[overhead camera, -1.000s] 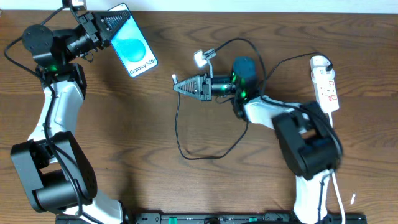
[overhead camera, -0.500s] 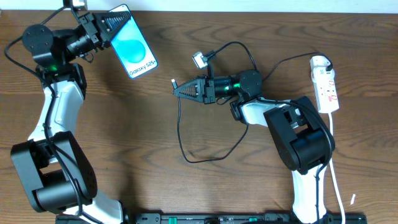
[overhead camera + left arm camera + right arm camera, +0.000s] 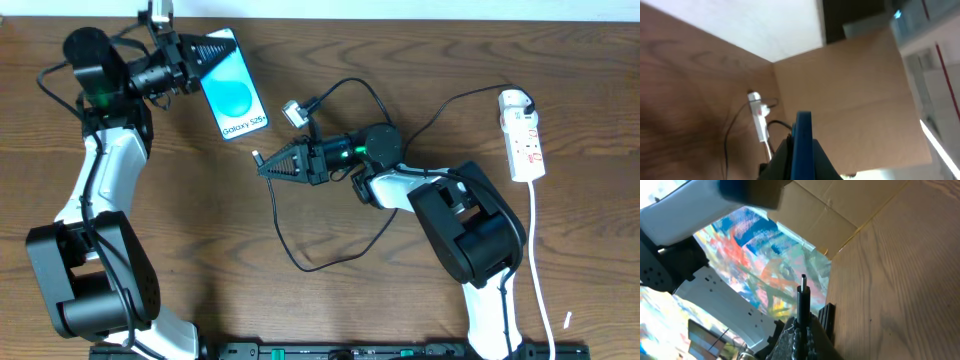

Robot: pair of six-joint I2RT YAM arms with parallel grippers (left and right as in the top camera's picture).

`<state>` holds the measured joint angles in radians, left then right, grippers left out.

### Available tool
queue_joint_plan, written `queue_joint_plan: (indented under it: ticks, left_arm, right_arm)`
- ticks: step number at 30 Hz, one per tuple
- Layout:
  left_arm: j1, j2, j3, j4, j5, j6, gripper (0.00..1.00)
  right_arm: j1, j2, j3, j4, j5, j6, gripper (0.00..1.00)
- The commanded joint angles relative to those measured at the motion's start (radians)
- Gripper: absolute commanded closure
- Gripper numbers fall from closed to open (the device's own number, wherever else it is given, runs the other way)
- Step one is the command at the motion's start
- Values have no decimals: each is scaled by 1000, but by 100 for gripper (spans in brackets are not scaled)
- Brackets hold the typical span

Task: Plug charger to phone and switch on socket
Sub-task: 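Carry the plug toward the phone's bottom port with the right gripper, then align the plug tip with the phone's bottom port using the right gripper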

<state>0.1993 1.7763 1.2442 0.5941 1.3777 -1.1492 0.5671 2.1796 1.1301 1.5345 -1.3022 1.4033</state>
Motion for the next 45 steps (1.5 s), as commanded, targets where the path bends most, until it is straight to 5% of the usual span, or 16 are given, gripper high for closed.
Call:
queue_joint_plan:
  ticks: [1,17,45]
  left_arm:
    - [2,-29,20,-75,-24,158,93]
    - [2,-29,20,-93,3,251,93]
    - [1,-29,20,-116,-55,148,93]
  right_arm:
    - [4,5,43,41,-26,6,99]
    - [3,5,47,41,2,6,99]
    - [3,5,47,-9,107,45,99]
